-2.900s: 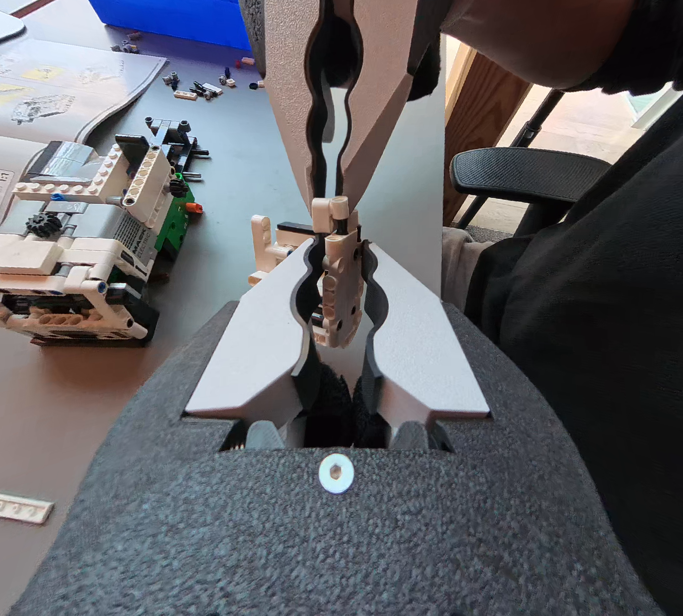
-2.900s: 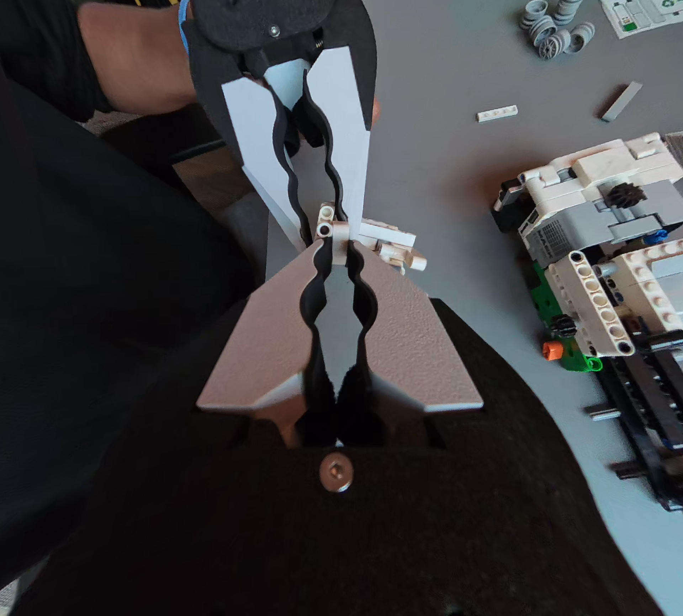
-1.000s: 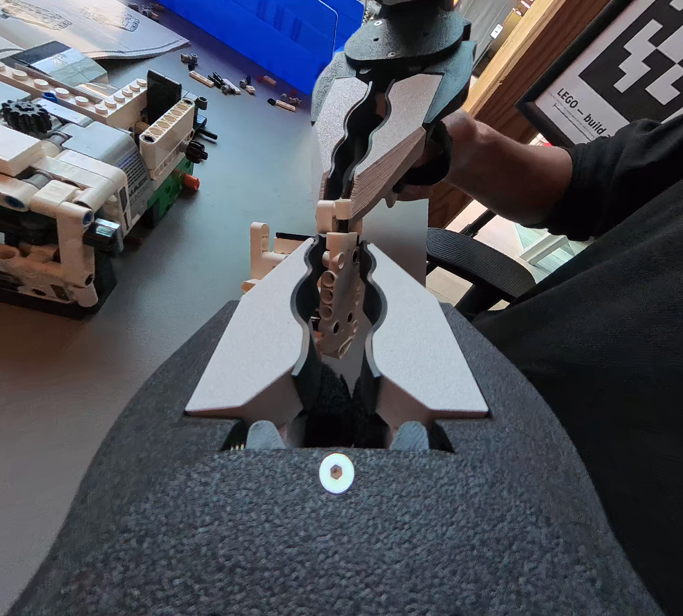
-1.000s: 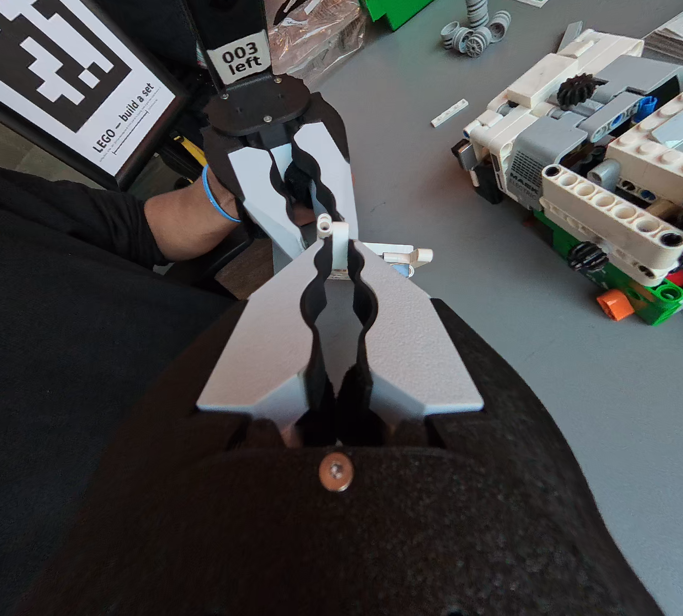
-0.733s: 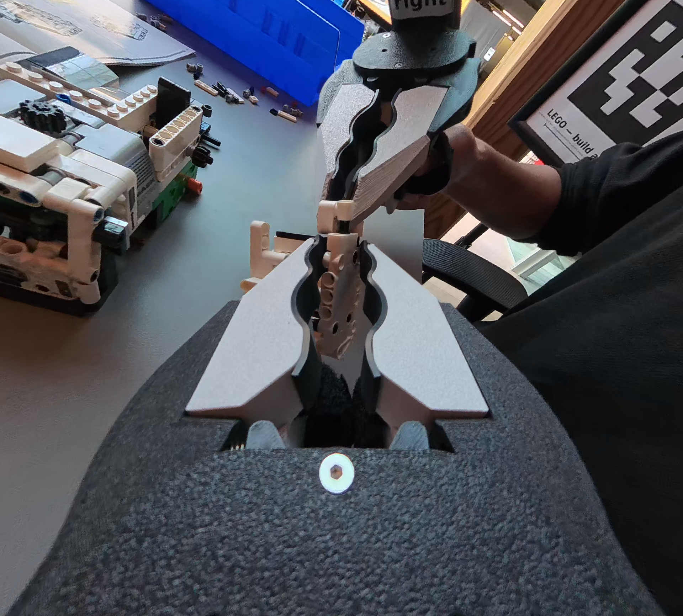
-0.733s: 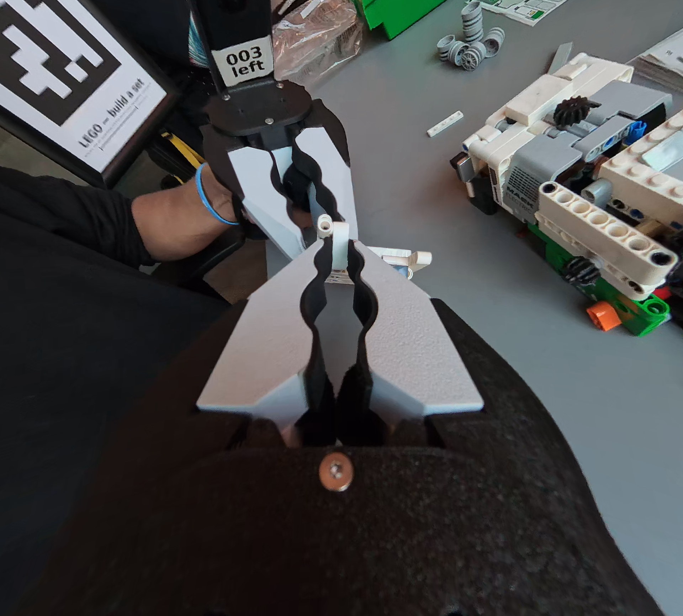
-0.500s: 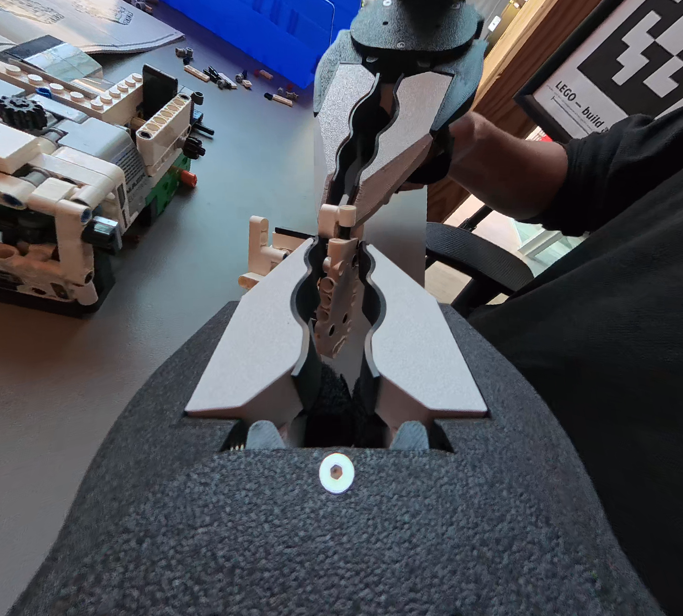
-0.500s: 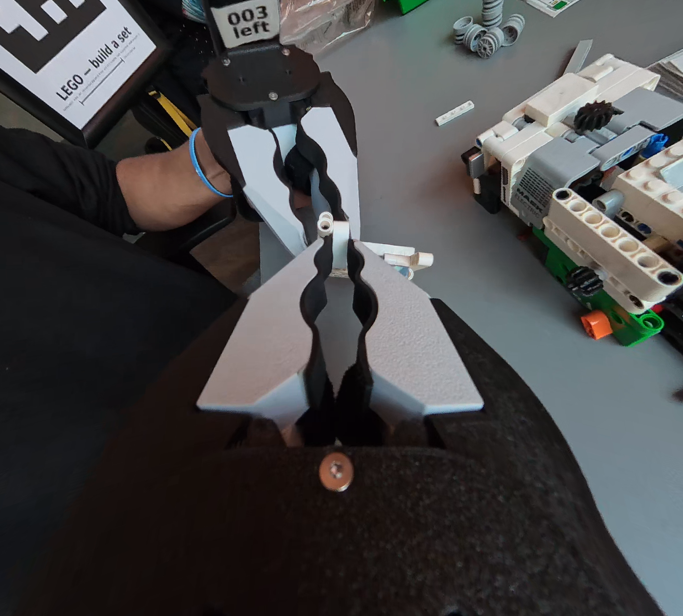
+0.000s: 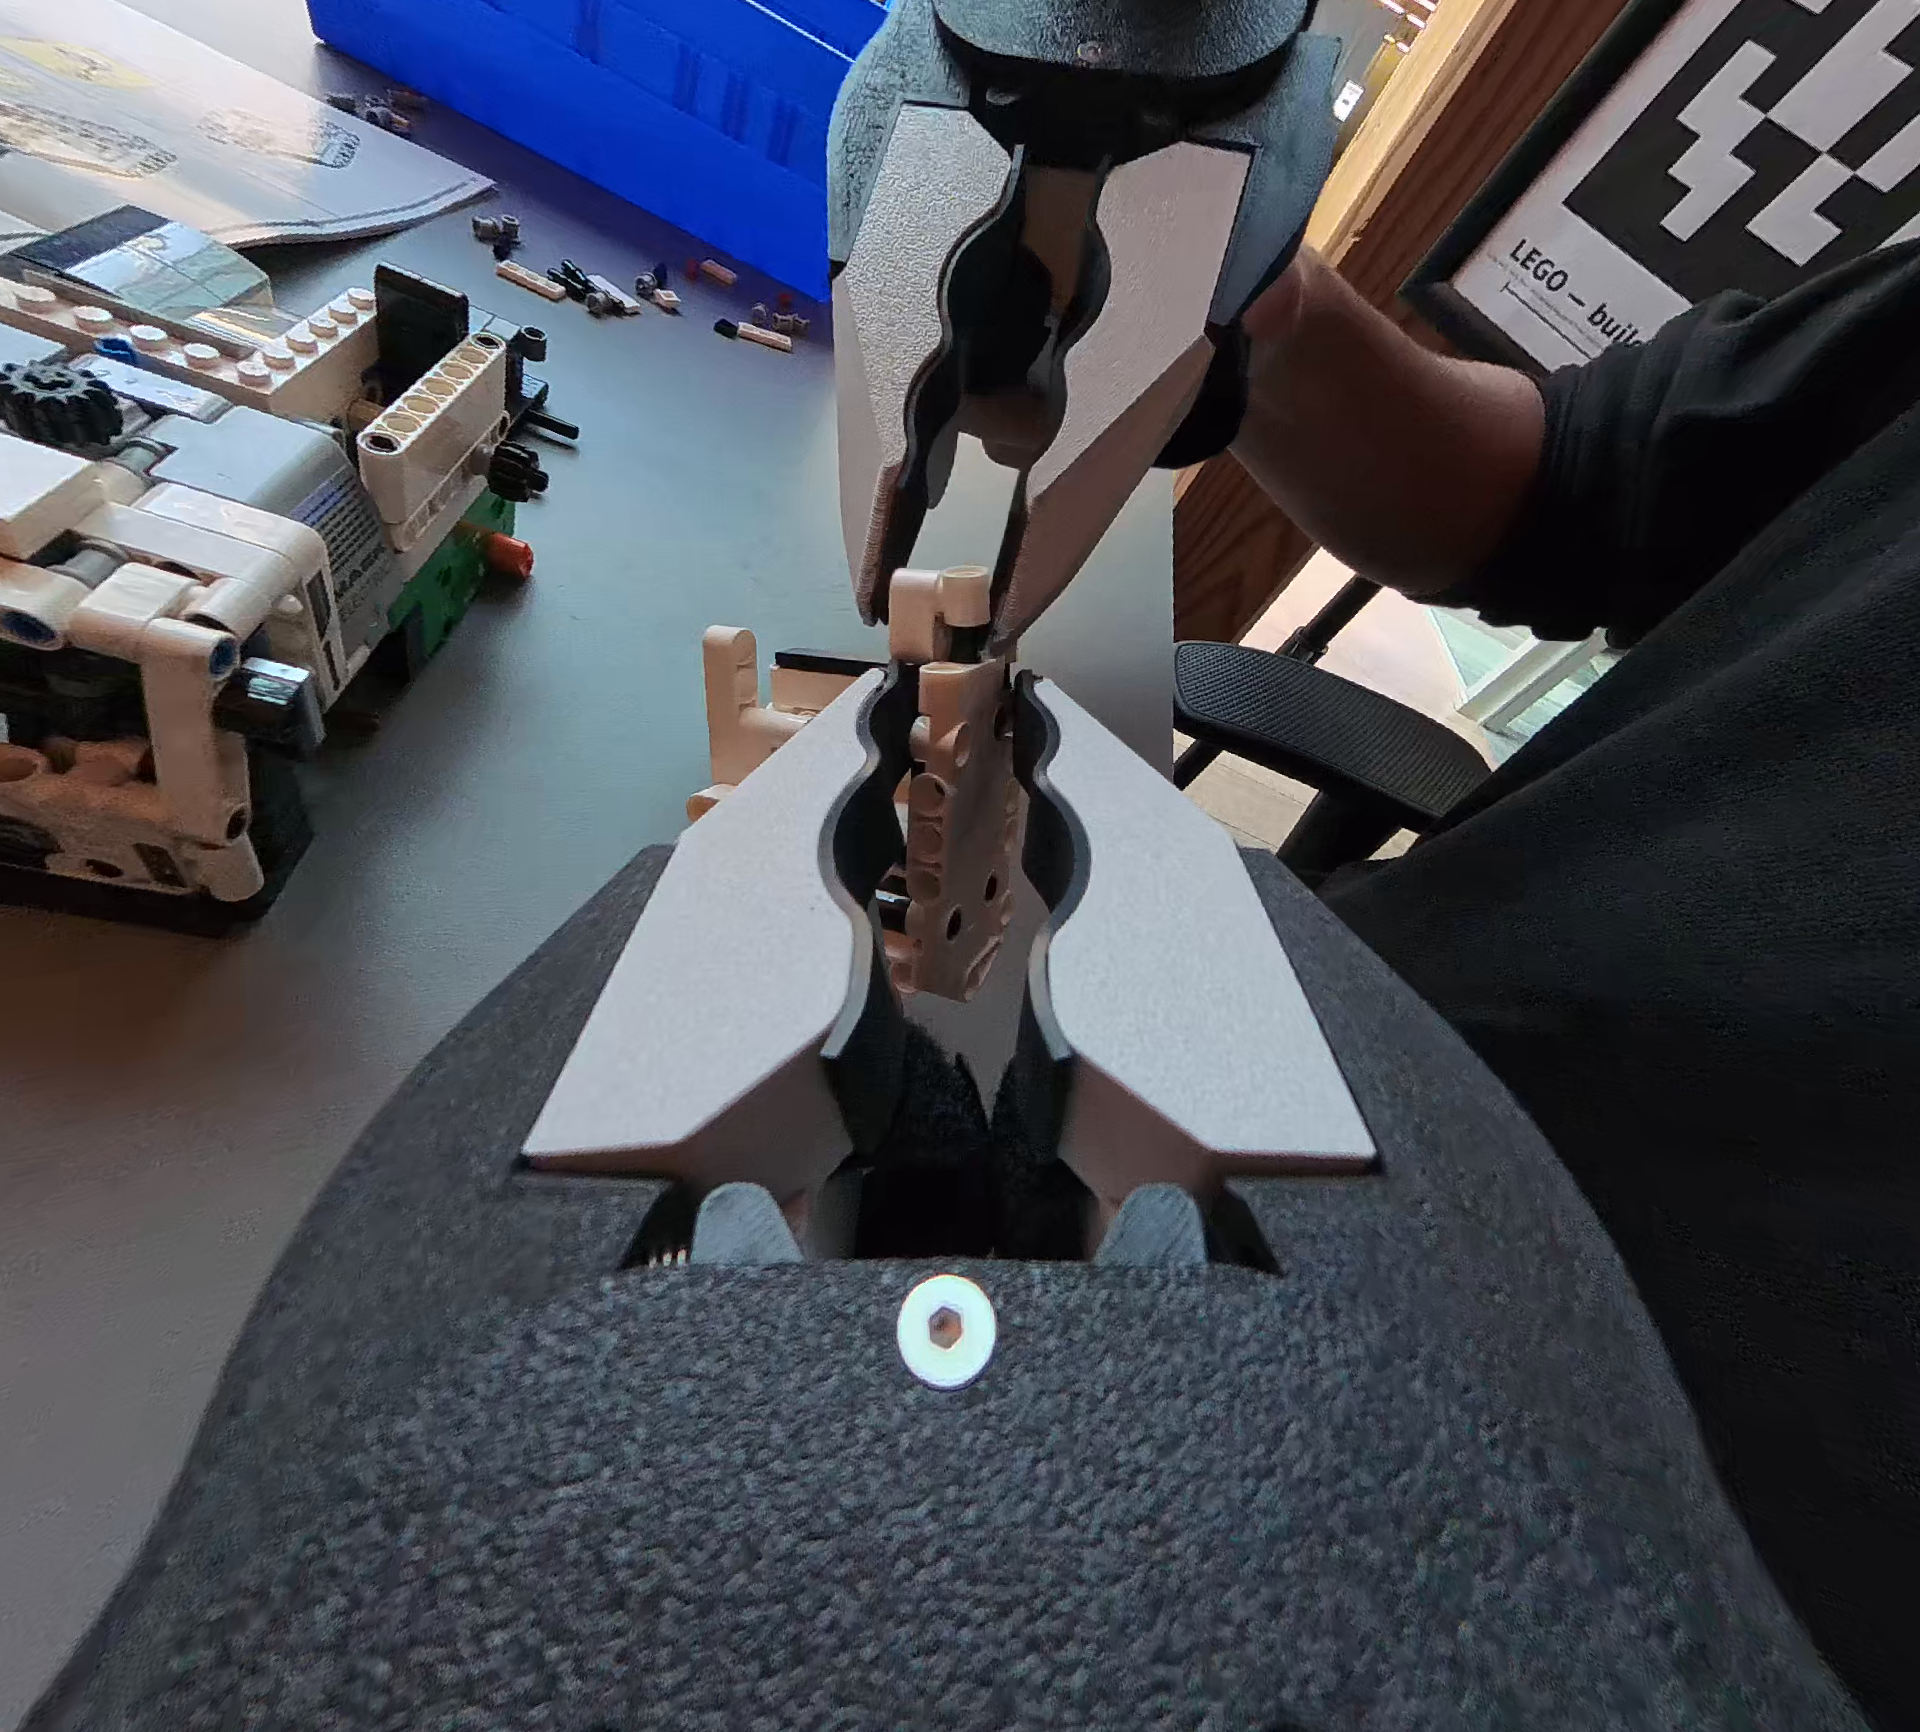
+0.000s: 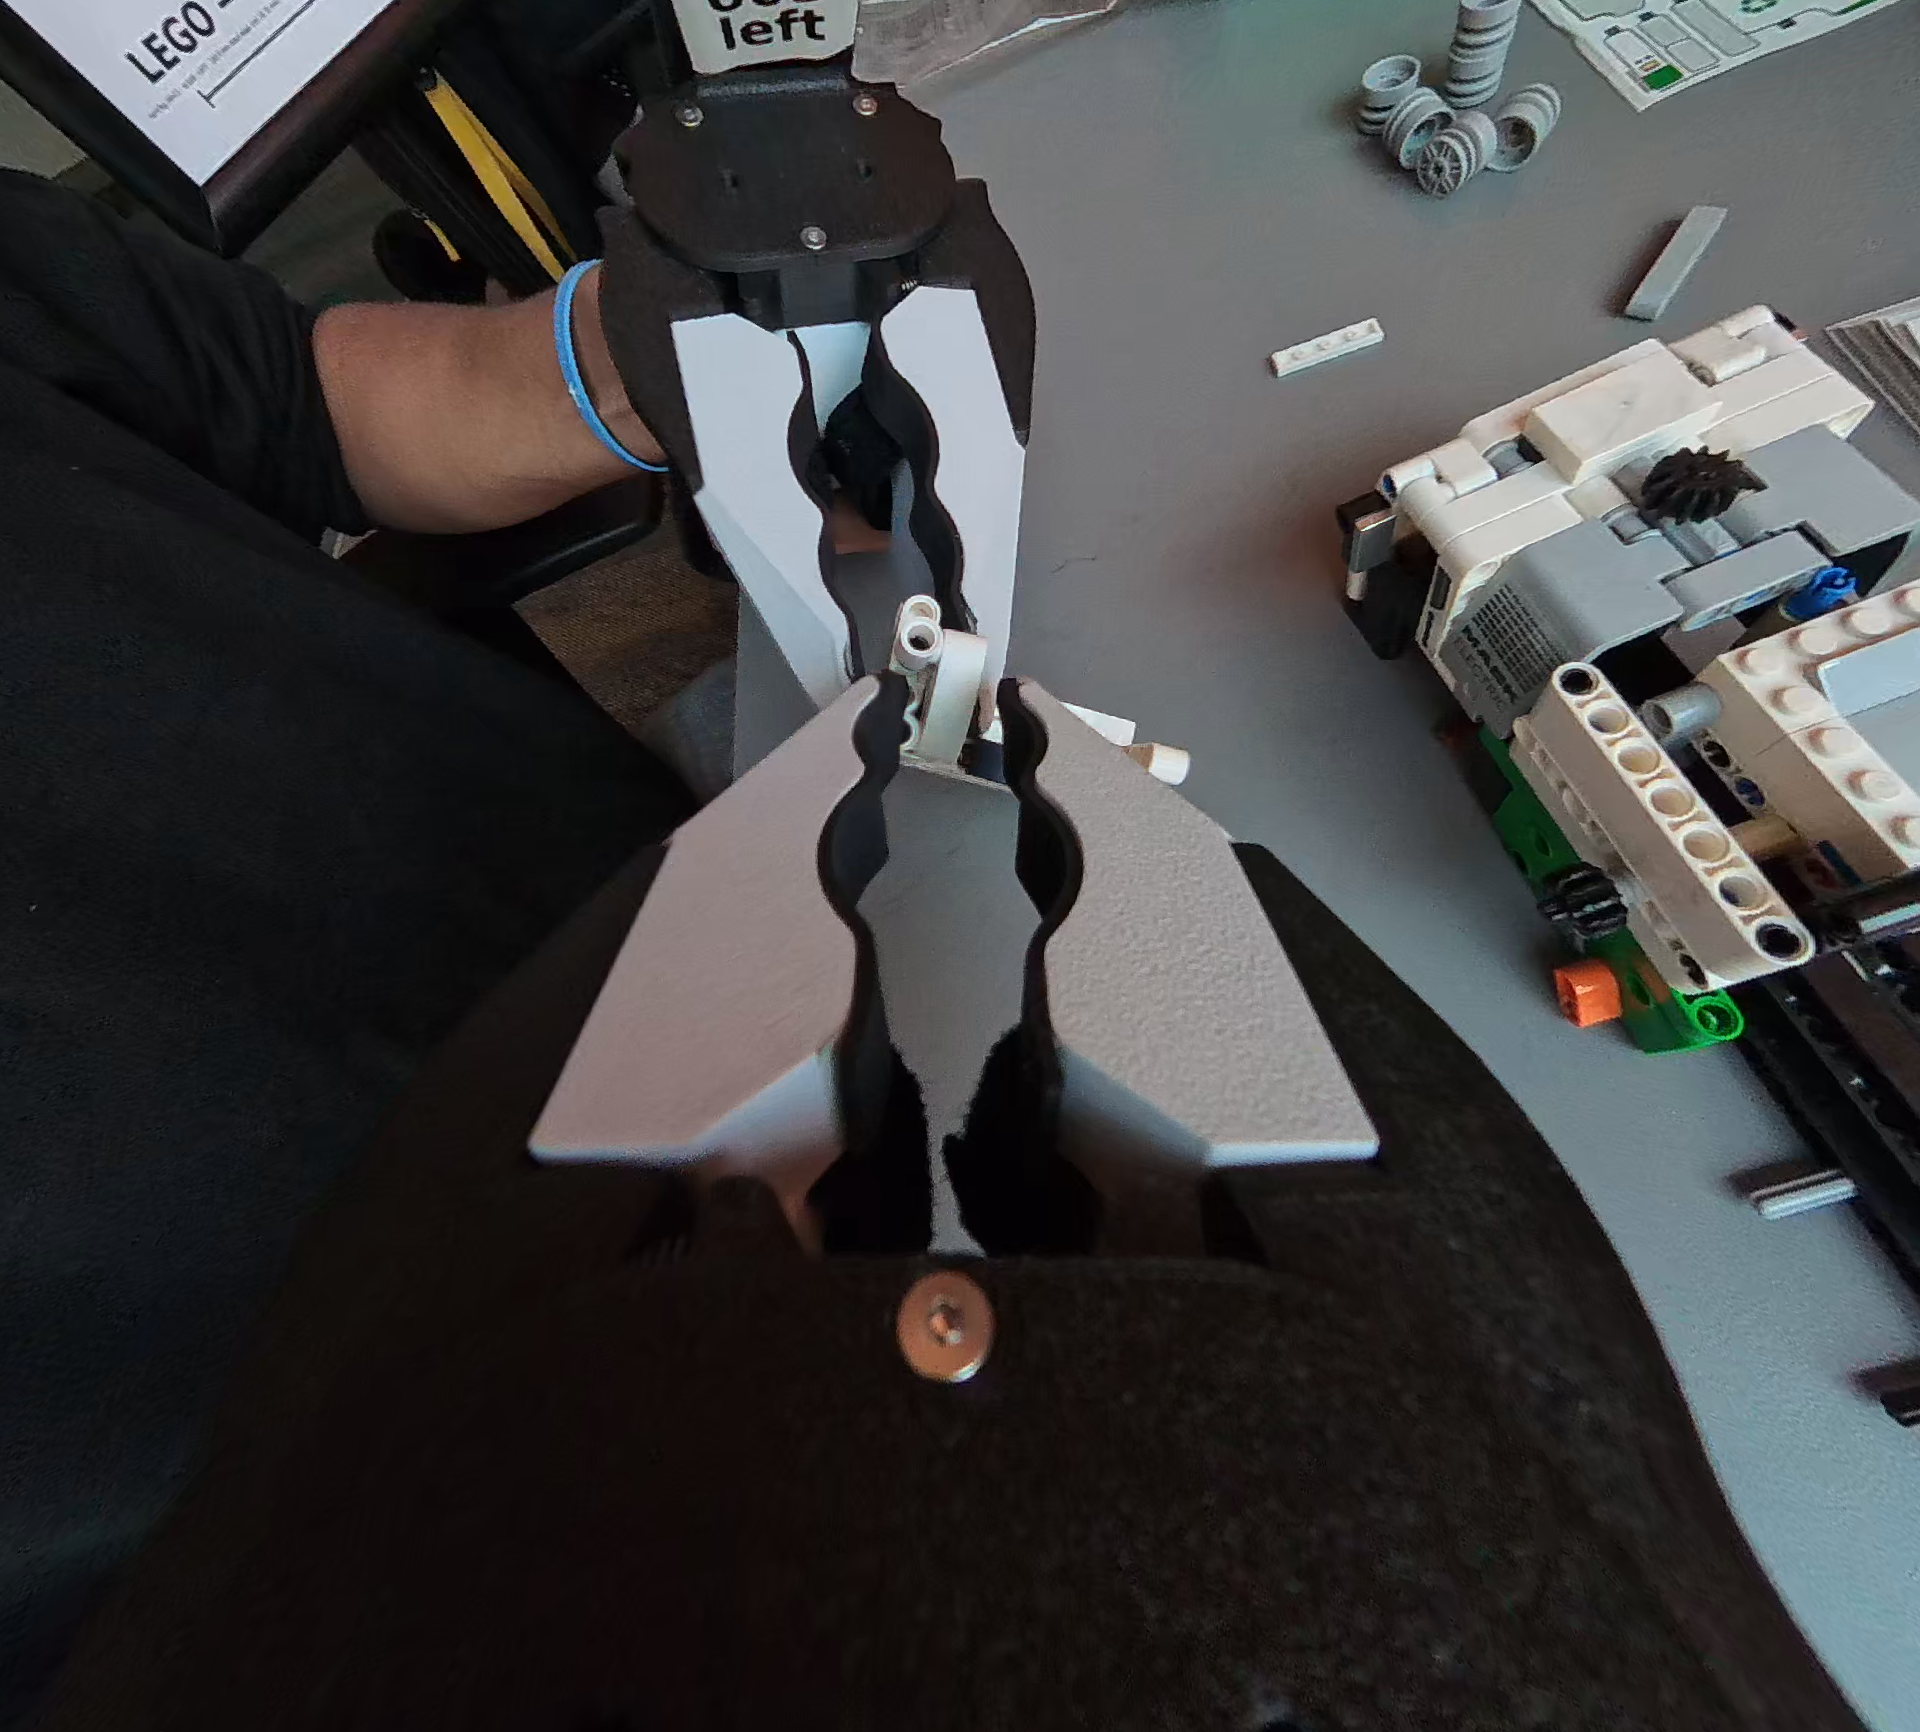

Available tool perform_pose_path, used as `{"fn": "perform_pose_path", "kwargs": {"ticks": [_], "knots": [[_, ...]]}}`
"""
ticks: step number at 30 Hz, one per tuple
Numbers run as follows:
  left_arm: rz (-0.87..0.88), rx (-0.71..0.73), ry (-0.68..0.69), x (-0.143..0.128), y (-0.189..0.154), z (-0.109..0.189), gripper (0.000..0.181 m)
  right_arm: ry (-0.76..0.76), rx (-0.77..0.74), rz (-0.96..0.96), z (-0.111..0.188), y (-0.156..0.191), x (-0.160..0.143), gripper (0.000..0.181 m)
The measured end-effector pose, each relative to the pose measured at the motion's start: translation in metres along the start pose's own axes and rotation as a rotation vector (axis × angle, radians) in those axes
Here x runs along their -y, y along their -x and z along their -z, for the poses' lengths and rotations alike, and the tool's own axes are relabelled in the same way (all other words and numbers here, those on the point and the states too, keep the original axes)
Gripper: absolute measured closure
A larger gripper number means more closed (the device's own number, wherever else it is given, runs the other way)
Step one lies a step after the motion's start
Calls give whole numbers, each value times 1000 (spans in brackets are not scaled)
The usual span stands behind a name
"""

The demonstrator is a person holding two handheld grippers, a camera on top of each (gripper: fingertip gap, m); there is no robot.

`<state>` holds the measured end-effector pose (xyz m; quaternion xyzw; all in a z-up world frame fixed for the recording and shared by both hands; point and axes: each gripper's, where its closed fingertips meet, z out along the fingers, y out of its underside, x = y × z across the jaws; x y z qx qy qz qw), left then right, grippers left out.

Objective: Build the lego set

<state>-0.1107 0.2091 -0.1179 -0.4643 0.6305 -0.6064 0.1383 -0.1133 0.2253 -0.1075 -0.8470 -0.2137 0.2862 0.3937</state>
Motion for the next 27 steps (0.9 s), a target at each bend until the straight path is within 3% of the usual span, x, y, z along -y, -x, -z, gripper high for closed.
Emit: {"fn": "perform_pose_path", "kwargs": {"ticks": [4, 8, 12, 18, 27], "knots": [[-5, -16, 4, 0, -3, 0, 164, 10, 36, 69, 11, 6, 5, 155], [-16, -69, 28, 0, -13, -1, 164, 8, 94, 331, 24, 20, 26, 155], [-41, -110, 50, 5, -26, 0, 164, 175, 183, 570, 18, 34, 21, 158], [-63, -134, 46, 9, -35, 4, 164, 292, 244, 662, 15, 40, 22, 172], [-69, -168, 47, 7, -41, 7, 164, 327, 283, 660, 10, 47, 16, 175]]}}
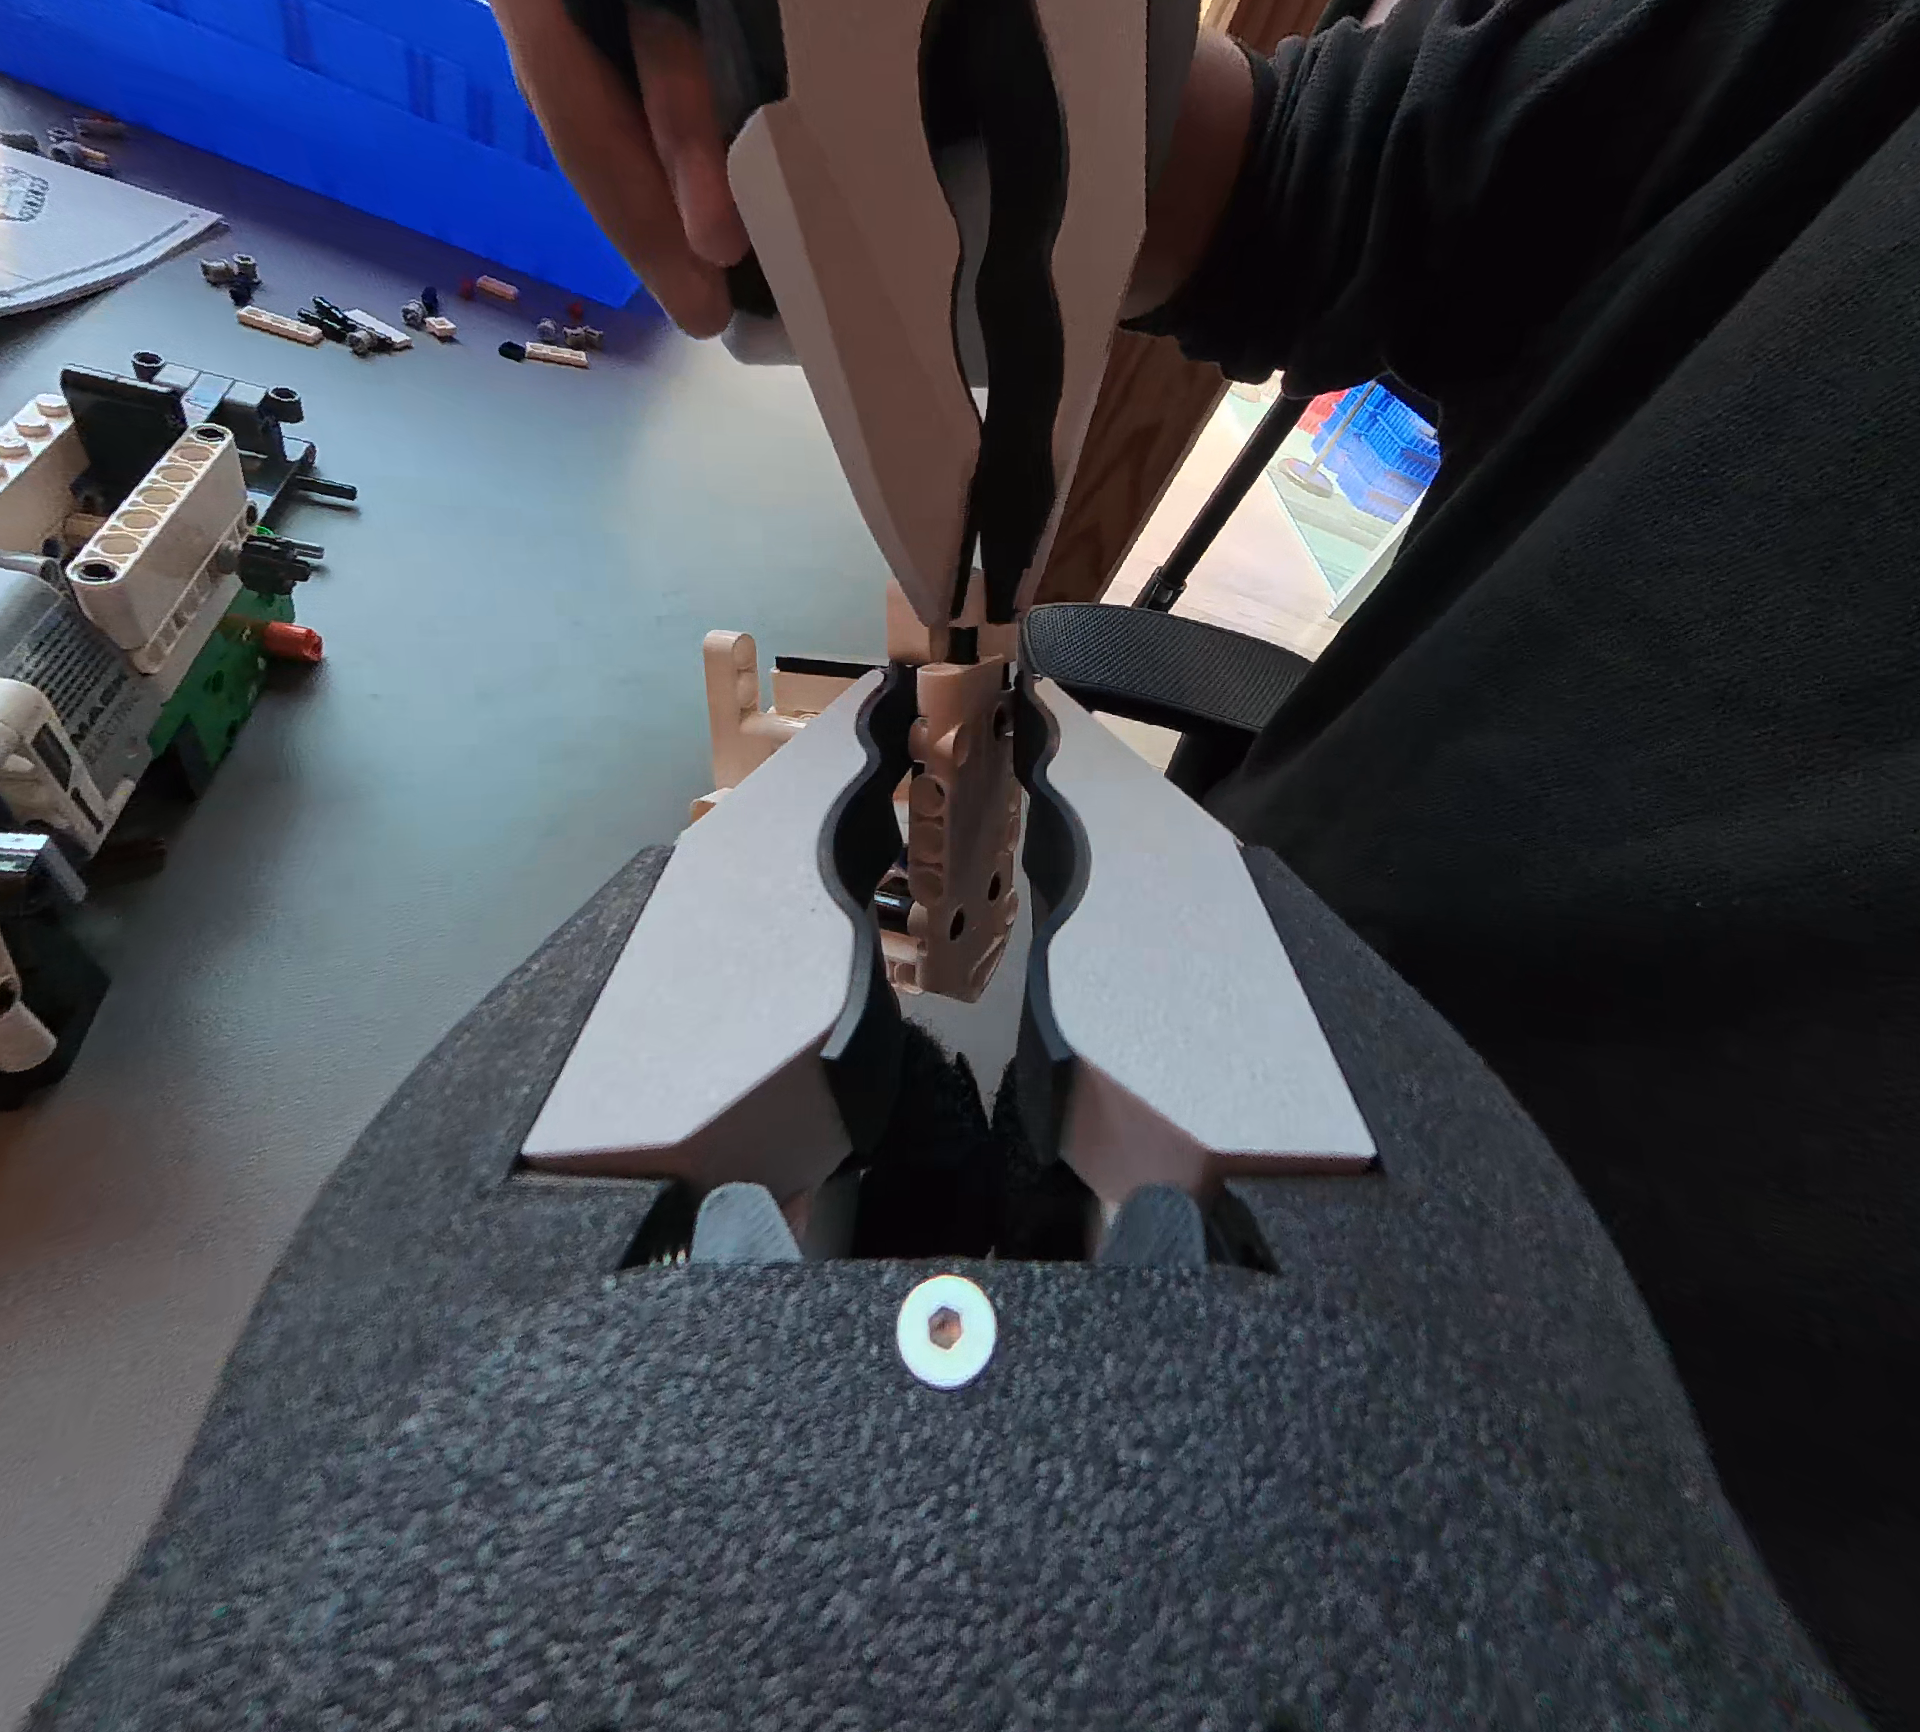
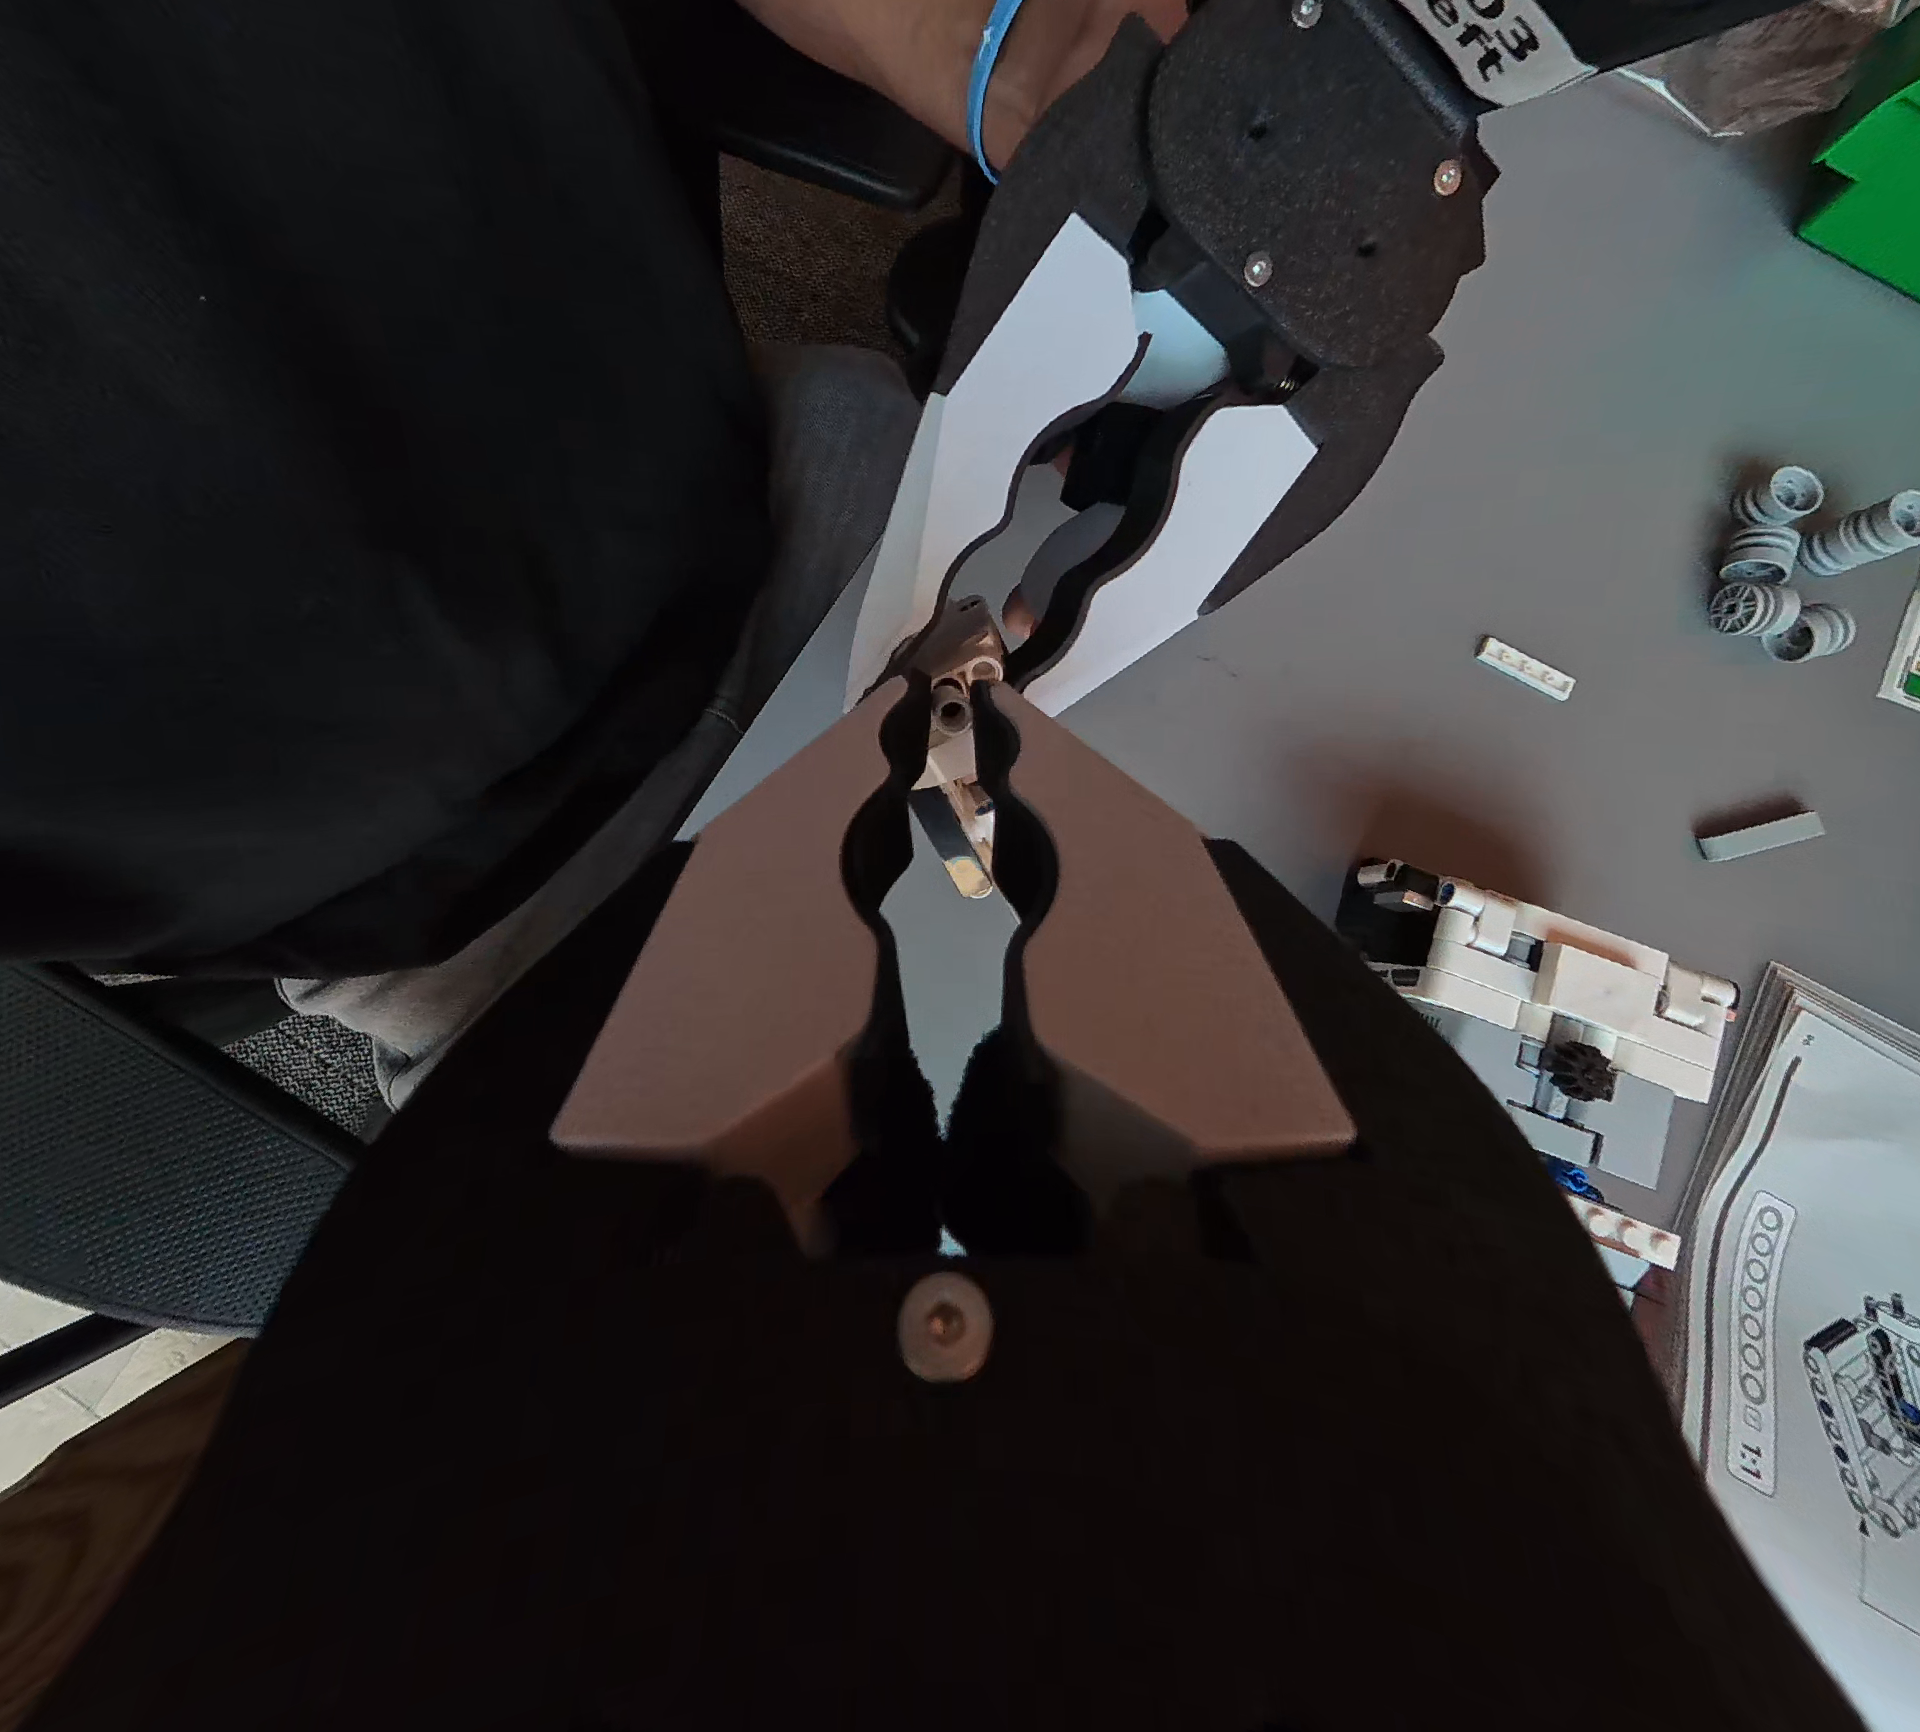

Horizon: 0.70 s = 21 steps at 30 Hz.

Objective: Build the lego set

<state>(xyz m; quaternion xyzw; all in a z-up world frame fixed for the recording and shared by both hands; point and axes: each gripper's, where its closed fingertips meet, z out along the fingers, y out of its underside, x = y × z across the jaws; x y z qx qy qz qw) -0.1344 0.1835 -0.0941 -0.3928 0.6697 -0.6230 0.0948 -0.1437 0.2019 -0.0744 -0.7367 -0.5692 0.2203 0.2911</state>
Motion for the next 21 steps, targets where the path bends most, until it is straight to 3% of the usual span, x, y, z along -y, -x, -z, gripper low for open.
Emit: {"fn": "perform_pose_path", "kwargs": {"ticks": [9, 15, 19, 21], "knots": [[63, -42, -73, 6, 0, 5, 164, -23, -118, 81, 2, -7, 5, 175], [79, -19, -109, 9, 5, 5, 164, -73, -168, -26, 6, -13, 4, 174], [143, 62, -183, 16, 24, 15, 164, -259, -255, -134, 26, -16, 13, 143], [205, 98, -243, 21, 36, 24, 164, -225, -365, -160, 24, -19, -2, 130]]}}
